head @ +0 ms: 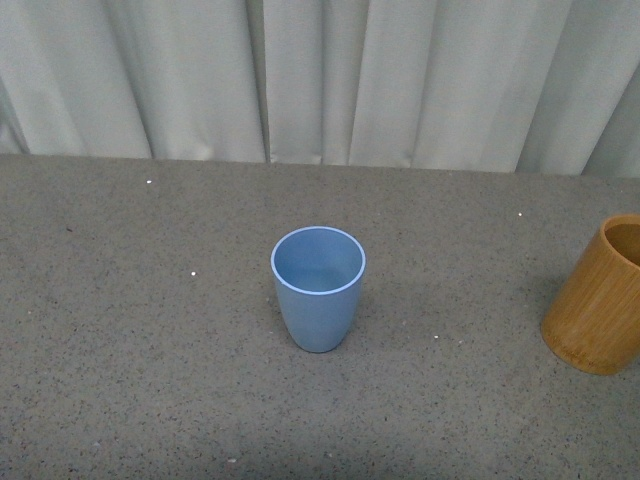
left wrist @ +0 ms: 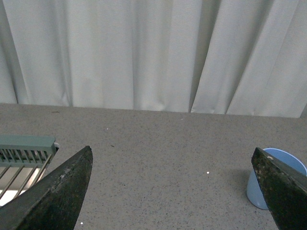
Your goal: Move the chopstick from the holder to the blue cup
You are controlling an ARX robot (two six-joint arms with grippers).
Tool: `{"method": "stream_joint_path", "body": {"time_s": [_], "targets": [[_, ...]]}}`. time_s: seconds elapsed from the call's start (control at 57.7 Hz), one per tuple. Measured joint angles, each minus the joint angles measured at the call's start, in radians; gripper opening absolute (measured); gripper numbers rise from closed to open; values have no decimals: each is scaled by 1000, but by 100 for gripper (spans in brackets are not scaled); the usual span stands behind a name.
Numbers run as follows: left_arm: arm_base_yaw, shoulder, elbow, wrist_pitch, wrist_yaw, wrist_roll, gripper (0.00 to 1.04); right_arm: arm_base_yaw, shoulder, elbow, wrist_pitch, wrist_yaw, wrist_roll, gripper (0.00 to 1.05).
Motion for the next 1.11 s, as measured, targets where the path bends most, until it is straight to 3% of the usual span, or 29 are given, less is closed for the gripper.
{"method": "stream_joint_path", "body": {"time_s": [0.381,1.108], "targets": [[0,0,0,0,0,0,98,76,158,27,60,106,40,95],[0,0,0,0,0,0,98,111,342,175,68,204,58,92]]}}
